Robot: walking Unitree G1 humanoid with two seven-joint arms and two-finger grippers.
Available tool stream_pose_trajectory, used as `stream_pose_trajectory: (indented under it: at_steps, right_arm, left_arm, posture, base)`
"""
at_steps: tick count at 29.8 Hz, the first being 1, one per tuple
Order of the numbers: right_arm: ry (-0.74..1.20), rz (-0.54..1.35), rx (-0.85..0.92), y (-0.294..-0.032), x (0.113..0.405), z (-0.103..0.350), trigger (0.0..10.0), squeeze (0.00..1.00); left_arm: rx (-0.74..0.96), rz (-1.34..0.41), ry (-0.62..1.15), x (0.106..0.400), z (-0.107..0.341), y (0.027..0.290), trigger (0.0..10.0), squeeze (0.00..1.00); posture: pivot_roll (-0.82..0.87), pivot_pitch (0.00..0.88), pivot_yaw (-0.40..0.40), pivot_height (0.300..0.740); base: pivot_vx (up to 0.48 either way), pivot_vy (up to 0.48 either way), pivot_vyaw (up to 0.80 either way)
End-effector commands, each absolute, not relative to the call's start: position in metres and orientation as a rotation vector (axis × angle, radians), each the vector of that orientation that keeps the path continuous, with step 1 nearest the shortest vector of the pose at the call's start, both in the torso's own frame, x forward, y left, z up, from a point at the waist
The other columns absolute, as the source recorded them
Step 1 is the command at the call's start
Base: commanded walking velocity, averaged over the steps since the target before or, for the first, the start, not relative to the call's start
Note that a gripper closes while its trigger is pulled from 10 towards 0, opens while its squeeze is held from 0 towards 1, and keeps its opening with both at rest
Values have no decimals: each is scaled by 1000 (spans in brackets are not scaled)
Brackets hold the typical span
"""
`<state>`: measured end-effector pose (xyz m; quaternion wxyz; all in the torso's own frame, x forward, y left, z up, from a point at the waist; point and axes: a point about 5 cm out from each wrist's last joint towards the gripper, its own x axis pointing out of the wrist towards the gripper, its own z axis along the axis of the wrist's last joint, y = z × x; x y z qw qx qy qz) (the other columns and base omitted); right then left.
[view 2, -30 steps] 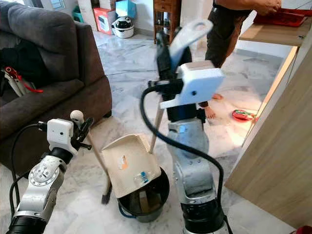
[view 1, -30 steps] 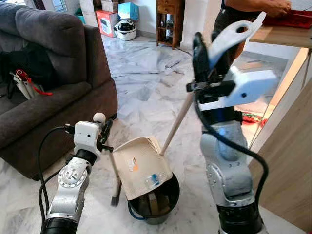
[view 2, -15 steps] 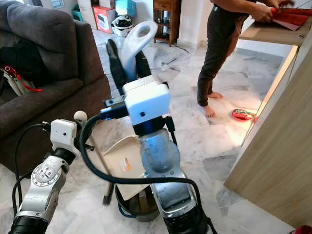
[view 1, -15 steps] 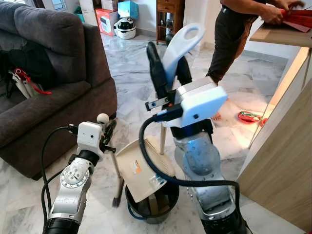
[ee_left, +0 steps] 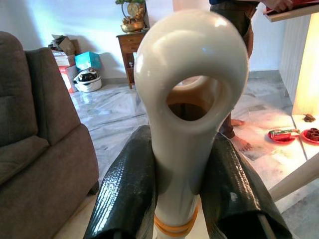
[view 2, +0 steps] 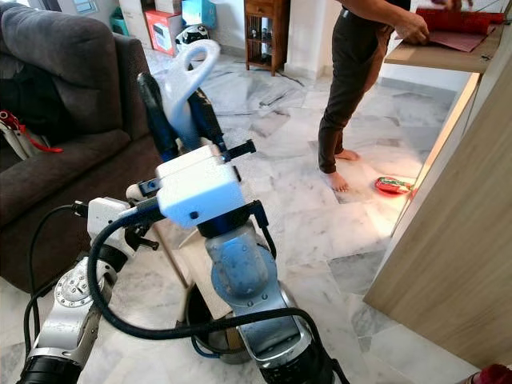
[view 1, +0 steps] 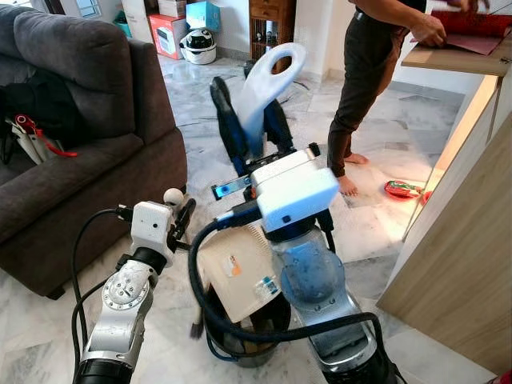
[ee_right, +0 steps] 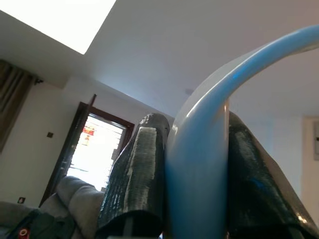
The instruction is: Sweep floor
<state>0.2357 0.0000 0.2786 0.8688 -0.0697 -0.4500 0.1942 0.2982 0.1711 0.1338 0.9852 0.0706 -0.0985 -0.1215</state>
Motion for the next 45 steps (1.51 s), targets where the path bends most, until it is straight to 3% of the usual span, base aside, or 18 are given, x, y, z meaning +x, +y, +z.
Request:
stream_pose_trajectory:
  at_steps: [1,29,34,45]
  right_arm:
    - [-1049,431,-138,6,222,291,10000,0]
    - [-1157,400,-239,13,209,294,10000,0]
    - [-1100,409,-150,12,212,293,10000,0]
    - [-1143,405,-231,13,210,292,10000,0]
  left_arm:
    - [158,-248,-256,298,146,172,10000,0]
    - [157,-271,-247,298,144,169,10000,0]
    - [157,-271,-247,298,144,169,10000,0]
    - [157,-273,-247,298,144,168,10000,0]
  posture:
    - [-12,47,40,740]
    - [-11,55,39,740]
    - [-8,54,39,740]
    - [-8,54,40,740]
  base:
    - [0,0,0]
    - [0,0,0]
    - [0,0,0]
    - [0,0,0]
